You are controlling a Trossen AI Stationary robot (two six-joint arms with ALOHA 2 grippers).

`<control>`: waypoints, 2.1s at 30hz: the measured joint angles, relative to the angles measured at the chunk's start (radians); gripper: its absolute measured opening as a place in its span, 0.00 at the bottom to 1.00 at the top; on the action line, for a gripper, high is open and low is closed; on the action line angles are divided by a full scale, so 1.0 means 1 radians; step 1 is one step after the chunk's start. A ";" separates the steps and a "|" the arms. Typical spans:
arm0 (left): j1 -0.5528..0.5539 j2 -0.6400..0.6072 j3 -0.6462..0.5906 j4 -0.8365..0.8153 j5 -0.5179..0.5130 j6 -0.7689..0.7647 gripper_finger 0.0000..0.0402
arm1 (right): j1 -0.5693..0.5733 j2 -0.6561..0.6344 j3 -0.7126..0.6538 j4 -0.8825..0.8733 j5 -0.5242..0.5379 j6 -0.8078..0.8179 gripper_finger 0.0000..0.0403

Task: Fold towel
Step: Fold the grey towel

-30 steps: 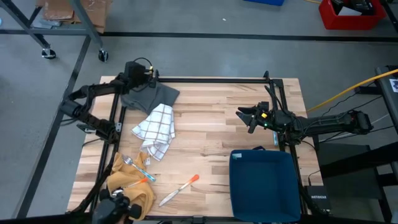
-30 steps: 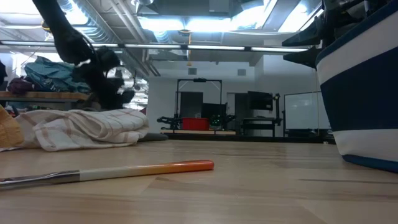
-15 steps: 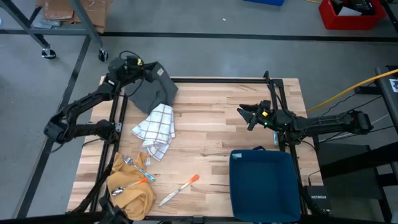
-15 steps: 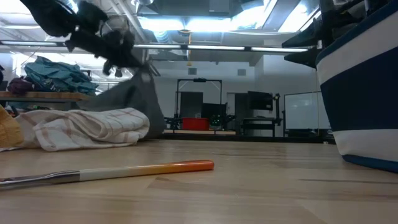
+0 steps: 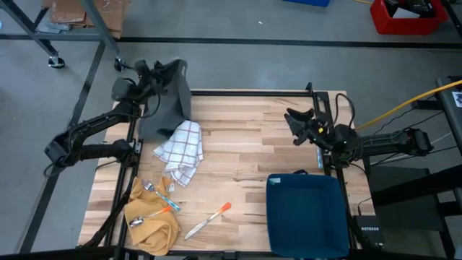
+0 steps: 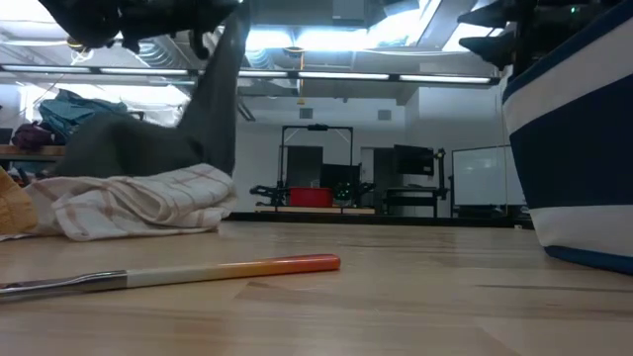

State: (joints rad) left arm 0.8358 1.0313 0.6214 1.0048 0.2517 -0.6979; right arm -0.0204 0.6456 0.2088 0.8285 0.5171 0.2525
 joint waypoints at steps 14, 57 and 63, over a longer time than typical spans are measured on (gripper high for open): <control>-0.112 0.158 0.368 0.002 -0.081 0.102 0.00 | 0.000 0.000 0.000 0.036 0.015 -0.023 0.46; -0.268 0.287 0.596 -0.107 0.144 0.070 0.00 | 0.000 0.900 0.761 -0.677 0.059 -0.048 0.46; -0.268 0.286 0.596 -0.106 0.183 0.057 0.00 | -0.011 0.913 0.762 -0.693 0.110 -0.038 0.46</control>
State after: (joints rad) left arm 0.5682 1.3178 1.2171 0.8986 0.4348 -0.6410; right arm -0.0317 1.5589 0.9704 0.1351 0.6275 0.2144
